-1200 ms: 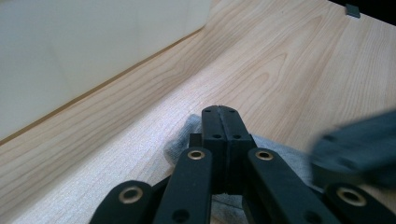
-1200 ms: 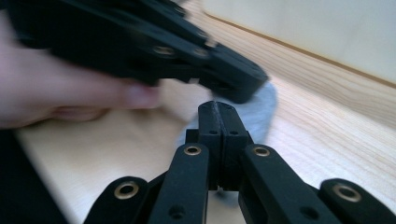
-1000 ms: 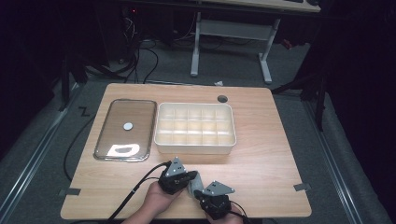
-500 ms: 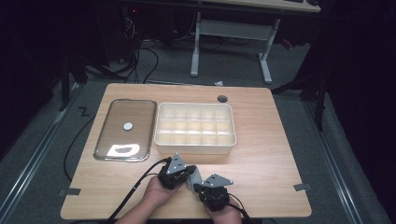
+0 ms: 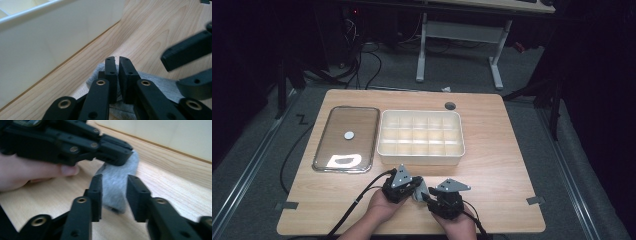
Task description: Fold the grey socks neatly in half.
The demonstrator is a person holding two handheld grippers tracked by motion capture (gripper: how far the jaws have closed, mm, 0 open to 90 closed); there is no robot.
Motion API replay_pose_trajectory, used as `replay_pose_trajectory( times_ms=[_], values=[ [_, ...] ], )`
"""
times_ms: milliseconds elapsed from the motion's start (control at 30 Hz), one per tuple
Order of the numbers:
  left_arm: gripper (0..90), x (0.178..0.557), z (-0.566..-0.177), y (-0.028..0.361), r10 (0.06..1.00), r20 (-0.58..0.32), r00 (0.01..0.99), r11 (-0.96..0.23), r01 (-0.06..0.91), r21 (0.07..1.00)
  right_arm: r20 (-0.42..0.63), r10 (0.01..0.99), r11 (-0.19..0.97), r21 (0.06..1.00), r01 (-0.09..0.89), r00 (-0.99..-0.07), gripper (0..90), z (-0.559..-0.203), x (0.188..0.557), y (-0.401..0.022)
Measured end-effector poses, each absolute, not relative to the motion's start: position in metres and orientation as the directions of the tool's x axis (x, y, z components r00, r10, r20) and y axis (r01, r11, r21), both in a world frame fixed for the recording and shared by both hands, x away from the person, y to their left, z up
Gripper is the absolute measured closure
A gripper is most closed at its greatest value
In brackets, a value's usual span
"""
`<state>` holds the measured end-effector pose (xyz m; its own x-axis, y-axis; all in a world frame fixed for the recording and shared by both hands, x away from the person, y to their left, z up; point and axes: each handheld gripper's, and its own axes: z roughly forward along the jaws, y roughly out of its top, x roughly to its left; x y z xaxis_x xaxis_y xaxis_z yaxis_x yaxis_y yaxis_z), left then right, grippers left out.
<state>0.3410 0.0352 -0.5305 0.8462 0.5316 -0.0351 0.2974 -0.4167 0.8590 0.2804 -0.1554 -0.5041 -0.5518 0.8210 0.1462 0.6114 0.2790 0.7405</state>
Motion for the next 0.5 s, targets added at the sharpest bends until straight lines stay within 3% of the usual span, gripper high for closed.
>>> replay_pose_trajectory(
  times_ms=[500],
  values=[
    [82.8, 0.341, -0.530, 0.037, 0.531, -0.056, 0.845, -0.405, 0.311, 0.860, 0.231, 0.836, 0.221, 0.688, 0.691, -0.498, 53.1, -0.510, 0.302, -0.155]
  ],
)
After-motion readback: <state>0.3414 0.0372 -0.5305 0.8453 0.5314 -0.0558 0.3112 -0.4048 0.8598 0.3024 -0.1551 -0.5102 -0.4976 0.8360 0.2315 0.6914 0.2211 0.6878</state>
